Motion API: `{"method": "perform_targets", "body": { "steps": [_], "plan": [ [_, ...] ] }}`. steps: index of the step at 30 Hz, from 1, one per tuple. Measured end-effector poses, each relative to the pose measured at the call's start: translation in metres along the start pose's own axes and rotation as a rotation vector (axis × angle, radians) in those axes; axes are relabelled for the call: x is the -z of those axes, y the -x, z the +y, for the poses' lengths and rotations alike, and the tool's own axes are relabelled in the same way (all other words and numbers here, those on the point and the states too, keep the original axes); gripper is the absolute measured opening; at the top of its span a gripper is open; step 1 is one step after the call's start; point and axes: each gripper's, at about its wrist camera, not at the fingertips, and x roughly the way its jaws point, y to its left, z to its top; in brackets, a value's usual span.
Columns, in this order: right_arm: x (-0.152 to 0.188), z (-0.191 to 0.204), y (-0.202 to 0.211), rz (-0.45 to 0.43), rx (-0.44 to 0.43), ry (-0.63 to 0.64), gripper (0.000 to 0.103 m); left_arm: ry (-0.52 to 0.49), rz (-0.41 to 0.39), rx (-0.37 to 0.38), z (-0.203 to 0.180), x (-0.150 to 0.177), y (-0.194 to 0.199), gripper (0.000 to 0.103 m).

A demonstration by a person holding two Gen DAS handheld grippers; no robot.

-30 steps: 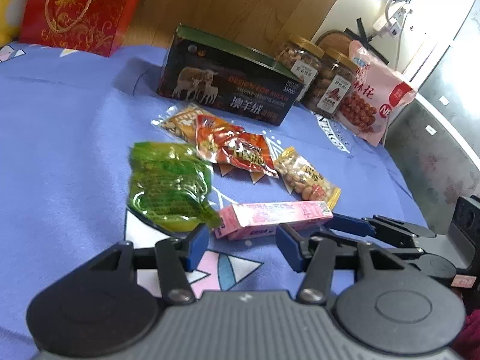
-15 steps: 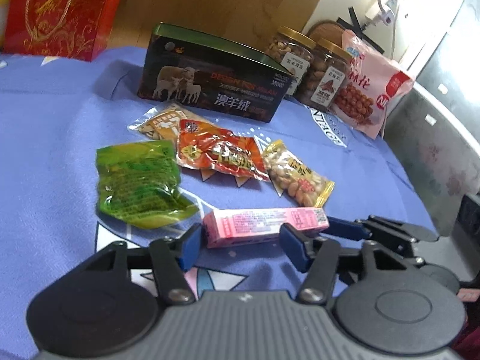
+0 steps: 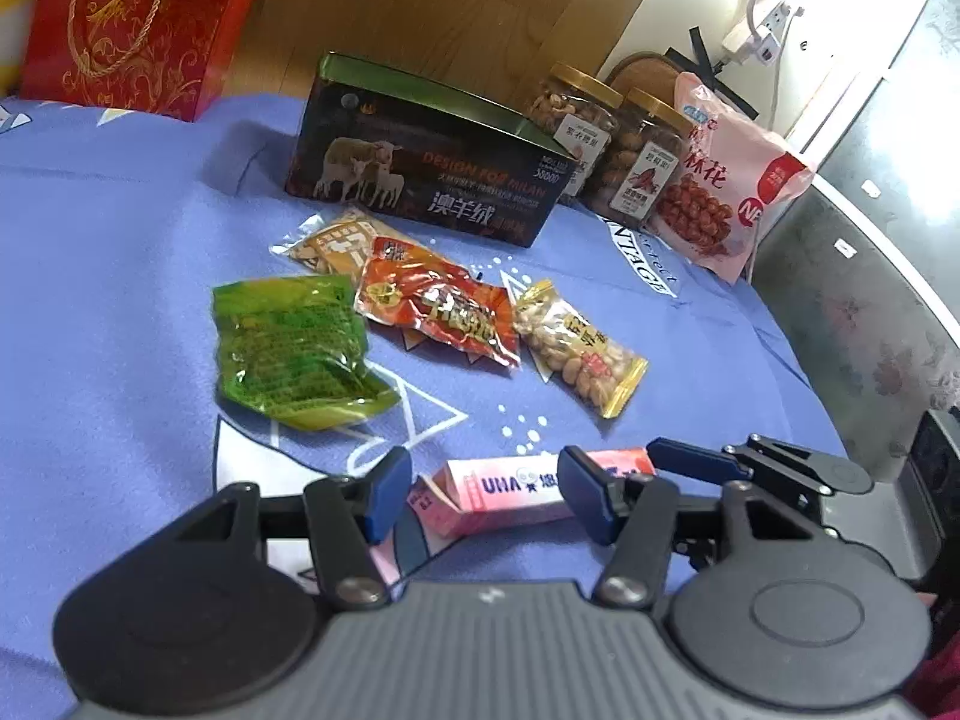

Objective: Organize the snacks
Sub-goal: 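Lift the pink candy box into the black tin and open the left gripper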

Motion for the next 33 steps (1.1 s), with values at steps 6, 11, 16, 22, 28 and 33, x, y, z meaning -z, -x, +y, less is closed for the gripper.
{"method": "perform_targets", "body": {
  "steps": [6, 11, 16, 22, 28, 33],
  "plan": [
    [0.001, 0.005, -0.010, 0.024, -0.009, 0.015, 0.052, 0.005, 0.044, 0.011, -0.005, 0.005, -0.014, 0.045],
    [-0.008, 0.006, -0.002, -0.003, 0.007, -0.009, 0.051, -0.021, 0.005, 0.004, -0.012, -0.010, -0.004, 0.044],
    [-0.051, -0.009, 0.001, -0.126, 0.040, 0.005, 0.050, -0.083, -0.105, 0.010, -0.023, -0.066, 0.007, 0.044],
    [-0.121, -0.050, -0.036, -0.220, 0.117, 0.044, 0.050, -0.102, -0.202, -0.008, -0.022, -0.154, -0.021, 0.044],
    [-0.166, -0.083, -0.092, -0.182, 0.105, 0.023, 0.052, -0.066, -0.201, -0.057, 0.003, -0.207, -0.070, 0.045],
    [-0.163, -0.092, -0.109, -0.160, 0.118, 0.004, 0.052, -0.029, -0.143, -0.095, 0.023, -0.208, -0.100, 0.045]
  ]
}}
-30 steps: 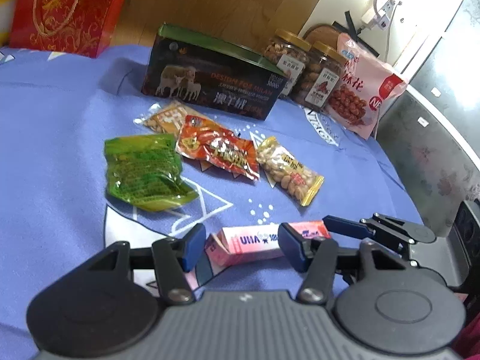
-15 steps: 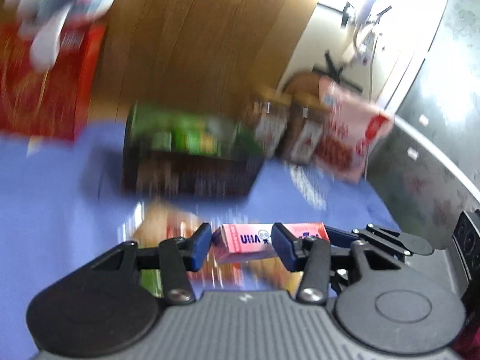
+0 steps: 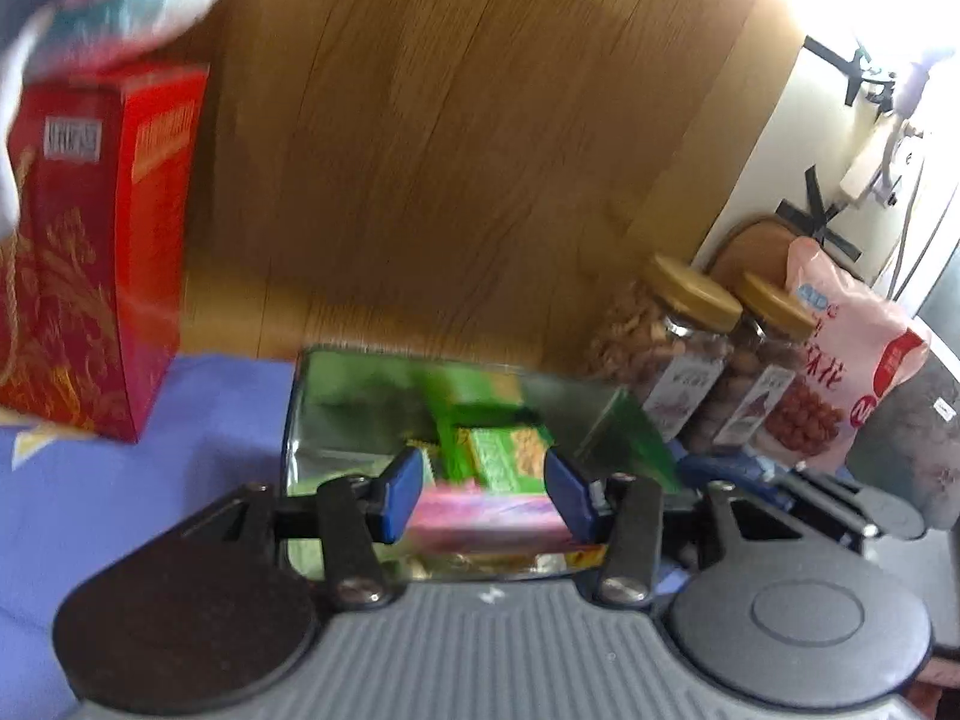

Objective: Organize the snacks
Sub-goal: 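Lift the pink candy box into the black tin and open the left gripper, then grasp the clear peanut bag with yellow label with the left gripper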

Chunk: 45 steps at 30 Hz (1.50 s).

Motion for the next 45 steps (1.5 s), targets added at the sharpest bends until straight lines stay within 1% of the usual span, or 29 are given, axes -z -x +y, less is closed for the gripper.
{"method": "perform_targets", "body": {
  "steps": [3, 5, 7, 8, 10, 12, 13, 15, 16, 17, 18, 19, 20, 22, 23, 25, 27, 30, 32, 35, 37, 38, 39, 40, 41, 42, 43, 45],
  "plan": [
    [0.004, -0.009, 0.018, -0.023, -0.003, -0.060, 0.052, 0.010, -0.027, 0.003, 0.005, 0.008, 0.017, 0.045],
    [0.009, -0.011, 0.037, -0.033, -0.005, -0.093, 0.052, 0.019, -0.042, 0.032, 0.006, 0.014, 0.033, 0.045],
    [0.018, -0.011, 0.055, -0.037, -0.013, -0.117, 0.052, 0.011, -0.051, 0.045, 0.004, 0.024, 0.051, 0.045],
    [0.025, -0.010, 0.065, -0.032, -0.024, -0.134, 0.052, 0.008, -0.046, 0.050, 0.004, 0.034, 0.061, 0.045],
    [0.040, -0.008, 0.078, 0.007, -0.060, -0.168, 0.052, 0.021, -0.022, 0.074, 0.003, 0.050, 0.072, 0.045],
    [0.059, -0.002, 0.090, 0.063, -0.105, -0.182, 0.052, 0.028, 0.028, 0.109, -0.003, 0.071, 0.077, 0.045],
    [0.066, 0.000, 0.093, 0.083, -0.109, -0.183, 0.053, 0.025, 0.047, 0.126, -0.007, 0.083, 0.078, 0.045],
    [0.086, 0.010, 0.100, 0.138, -0.115, -0.170, 0.067, 0.024, 0.083, 0.156, -0.015, 0.100, 0.079, 0.045],
    [0.094, 0.017, 0.101, 0.162, -0.106, -0.144, 0.069, 0.026, 0.095, 0.170, -0.018, 0.106, 0.078, 0.045],
    [0.099, 0.023, 0.101, 0.181, -0.082, -0.110, 0.068, 0.023, 0.106, 0.179, -0.022, 0.111, 0.076, 0.045],
    [0.105, 0.030, 0.097, 0.208, -0.058, -0.060, 0.063, 0.021, 0.116, 0.177, -0.025, 0.114, 0.073, 0.045],
    [0.110, 0.037, 0.097, 0.215, -0.038, 0.006, 0.063, 0.022, 0.125, 0.168, -0.028, 0.117, 0.071, 0.045],
    [0.112, 0.039, 0.100, 0.204, -0.032, 0.044, 0.062, 0.024, 0.132, 0.166, -0.030, 0.119, 0.069, 0.045],
    [0.113, 0.035, 0.108, 0.210, -0.041, 0.083, 0.061, 0.016, 0.140, 0.165, -0.037, 0.120, 0.065, 0.045],
    [0.116, 0.032, 0.115, 0.194, -0.026, 0.123, 0.062, 0.007, 0.142, 0.161, -0.041, 0.120, 0.064, 0.045],
    [0.120, 0.022, 0.127, 0.181, 0.023, 0.187, 0.063, -0.014, 0.148, 0.176, -0.053, 0.120, 0.059, 0.045],
    [0.124, 0.012, 0.141, 0.163, 0.090, 0.182, 0.072, -0.036, 0.158, 0.198, -0.066, 0.120, 0.051, 0.045],
    [0.128, -0.004, 0.159, 0.140, 0.120, 0.085, 0.072, -0.077, 0.171, 0.219, -0.089, 0.121, 0.032, 0.051],
    [0.132, -0.008, 0.164, 0.142, 0.125, 0.025, 0.070, -0.101, 0.190, 0.219, -0.102, 0.122, 0.015, 0.051],
    [0.138, -0.008, 0.161, 0.167, 0.096, -0.073, 0.059, -0.129, 0.237, 0.219, -0.114, 0.129, -0.006, 0.051],
    [0.142, -0.002, 0.159, 0.176, 0.061, -0.111, 0.052, -0.116, 0.275, 0.223, -0.115, 0.136, -0.015, 0.051],
    [0.145, 0.002, 0.158, 0.176, 0.052, -0.119, 0.044, -0.106, 0.287, 0.246, -0.115, 0.141, -0.017, 0.050],
    [0.145, 0.005, 0.151, 0.184, 0.050, -0.126, 0.036, -0.117, 0.266, 0.245, -0.117, 0.146, -0.014, 0.048],
    [0.145, 0.009, 0.146, 0.169, 0.069, -0.113, 0.029, -0.147, 0.256, 0.234, -0.121, 0.150, -0.011, 0.042],
    [0.142, 0.012, 0.143, 0.165, 0.083, -0.097, 0.026, -0.153, 0.260, 0.239, -0.123, 0.154, -0.009, 0.040],
    [0.140, 0.014, 0.141, 0.164, 0.097, -0.093, 0.025, -0.144, 0.261, 0.232, -0.122, 0.155, -0.005, 0.036],
    [0.139, 0.014, 0.141, 0.162, 0.106, -0.097, 0.025, -0.138, 0.259, 0.227, -0.120, 0.155, -0.002, 0.034],
    [0.137, 0.013, 0.140, 0.148, 0.080, -0.112, 0.025, -0.113, 0.248, 0.230, -0.111, 0.153, 0.005, 0.034]
  ]
}}
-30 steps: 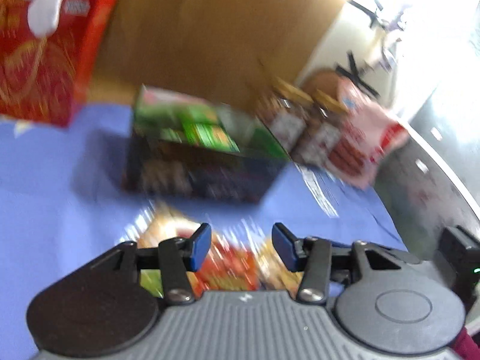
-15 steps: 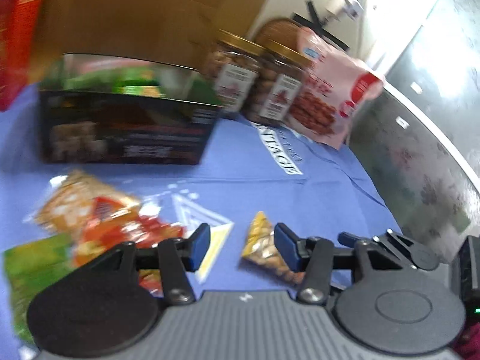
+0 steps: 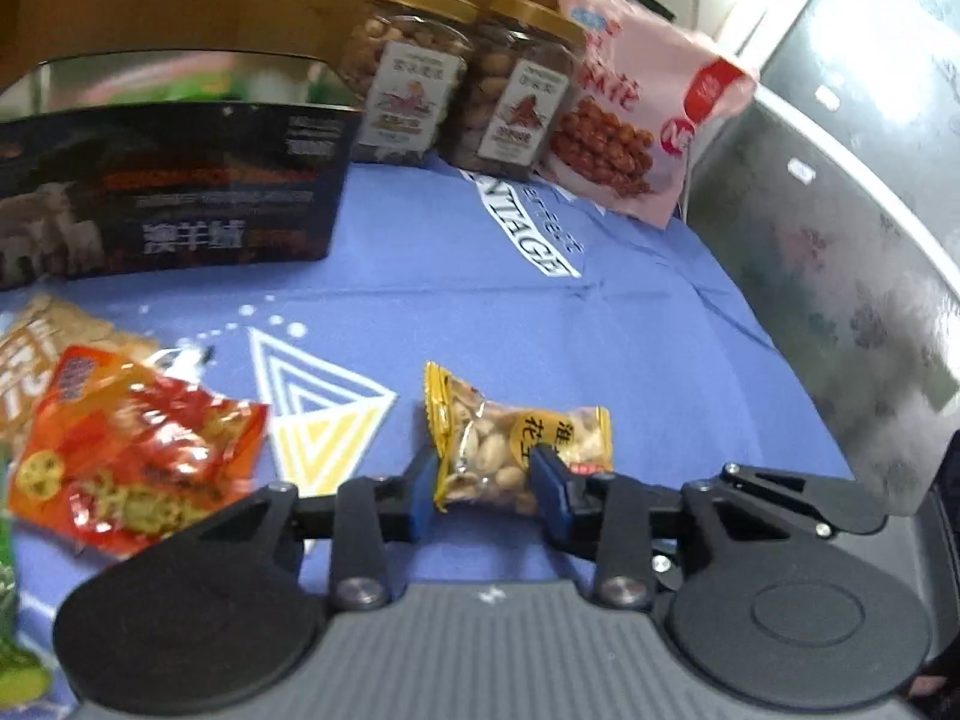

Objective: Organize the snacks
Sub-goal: 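Grasp the clear peanut bag with yellow label with the left gripper, then drop the peanut bag into the black tin with the left gripper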

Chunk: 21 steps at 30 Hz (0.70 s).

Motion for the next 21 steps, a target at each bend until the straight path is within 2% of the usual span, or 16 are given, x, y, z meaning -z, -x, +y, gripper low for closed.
{"method": "perform_targets", "body": {
  "steps": [3, 7, 10, 13, 14, 15, 16, 19, 21],
  "plan": [
    [-0.004, 0.010, 0.006, -0.031, -0.002, 0.034, 0.025, 0.033, -0.031, 0.012, 0.008, 0.000, 0.015, 0.033],
    [-0.025, 0.024, 0.006, -0.089, -0.006, 0.096, 0.025, 0.009, -0.124, -0.010, 0.012, -0.013, 0.043, 0.033],
    [-0.057, 0.030, -0.003, -0.163, -0.019, 0.132, 0.025, 0.004, -0.206, -0.023, 0.023, -0.041, 0.066, 0.034],
    [-0.097, 0.036, -0.024, -0.214, -0.042, 0.138, 0.026, -0.002, -0.275, -0.085, 0.035, -0.077, 0.079, 0.035],
    [-0.110, 0.038, -0.034, -0.227, -0.044, 0.135, 0.029, -0.002, -0.294, -0.105, 0.041, -0.090, 0.080, 0.037],
    [-0.122, 0.039, -0.047, -0.236, -0.036, 0.127, 0.034, 0.000, -0.294, -0.122, 0.048, -0.103, 0.075, 0.042],
    [-0.130, 0.040, -0.060, -0.231, -0.016, 0.130, 0.038, 0.005, -0.280, -0.143, 0.055, -0.115, 0.068, 0.044],
    [-0.134, 0.040, -0.084, -0.212, 0.103, 0.128, 0.039, 0.056, -0.227, -0.204, 0.074, -0.127, 0.049, 0.040],
    [-0.121, 0.035, -0.072, -0.222, 0.090, 0.090, 0.039, 0.084, -0.244, -0.156, 0.080, -0.115, 0.056, 0.040]
  ]
}}
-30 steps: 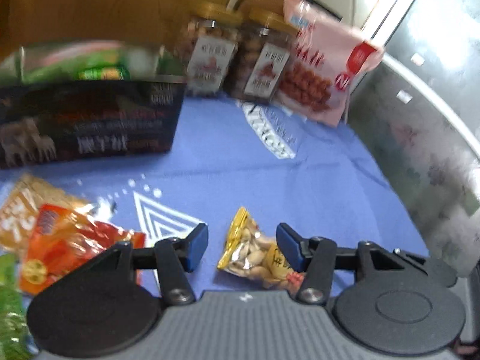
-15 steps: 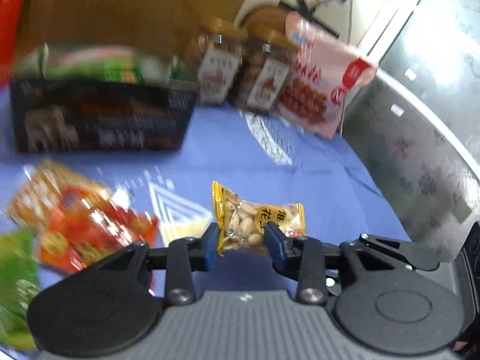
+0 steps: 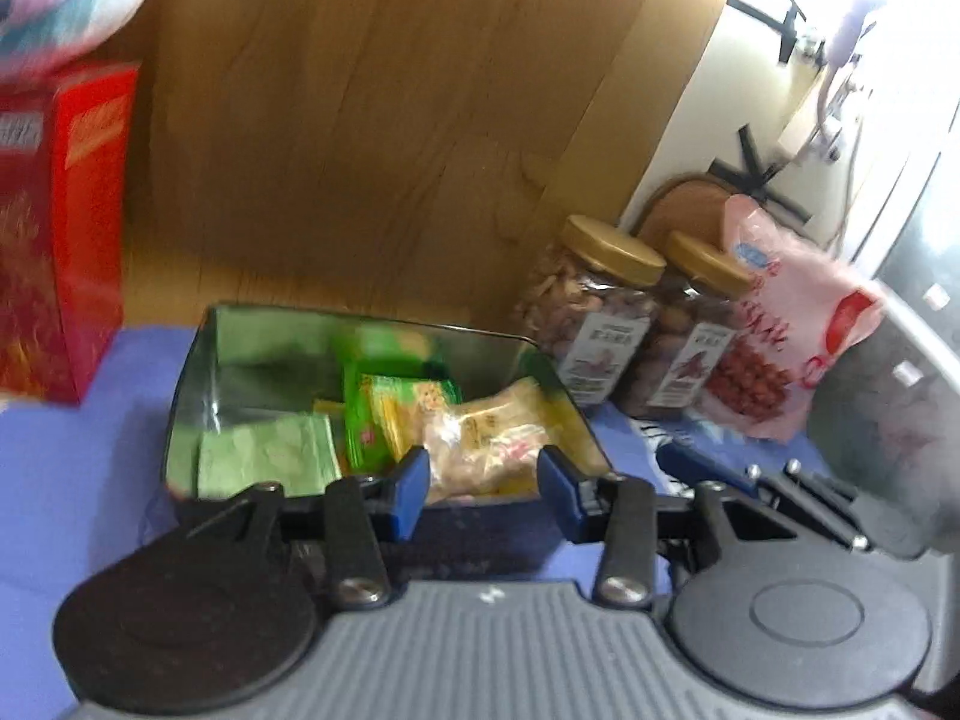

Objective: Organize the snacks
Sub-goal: 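Drop the peanut bag into the black tin with the left gripper, then reach the left gripper to the clear biscuit bag and grasp it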

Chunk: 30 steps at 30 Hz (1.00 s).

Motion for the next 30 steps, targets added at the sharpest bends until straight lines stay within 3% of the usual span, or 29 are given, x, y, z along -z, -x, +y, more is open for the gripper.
{"method": "perform_targets", "body": {
  "steps": [4, 10, 13, 18, 24, 27, 30],
  "plan": [
    [0.020, -0.003, 0.038, -0.013, -0.068, -0.061, 0.040, 0.053, -0.064, 0.035, 0.022, 0.024, 0.042, 0.040],
    [0.046, 0.007, 0.044, 0.122, -0.261, -0.130, 0.040, 0.109, -0.056, -0.016, 0.051, 0.061, 0.082, 0.040],
    [0.055, 0.023, 0.037, 0.171, -0.297, -0.108, 0.040, 0.146, -0.043, -0.040, 0.068, 0.077, 0.092, 0.040],
    [0.047, 0.031, 0.007, 0.217, -0.312, -0.113, 0.044, 0.193, -0.010, -0.057, 0.088, 0.085, 0.081, 0.040],
    [0.045, 0.012, -0.043, 0.345, -0.315, -0.255, 0.040, 0.250, 0.038, -0.067, 0.101, 0.093, 0.065, 0.041],
    [0.057, 0.023, -0.013, 0.319, -0.339, -0.175, 0.041, 0.251, 0.072, -0.059, 0.103, 0.102, 0.064, 0.041],
    [0.072, 0.030, 0.023, 0.324, -0.424, -0.139, 0.040, 0.219, 0.090, -0.039, 0.098, 0.109, 0.065, 0.041]
  ]
}}
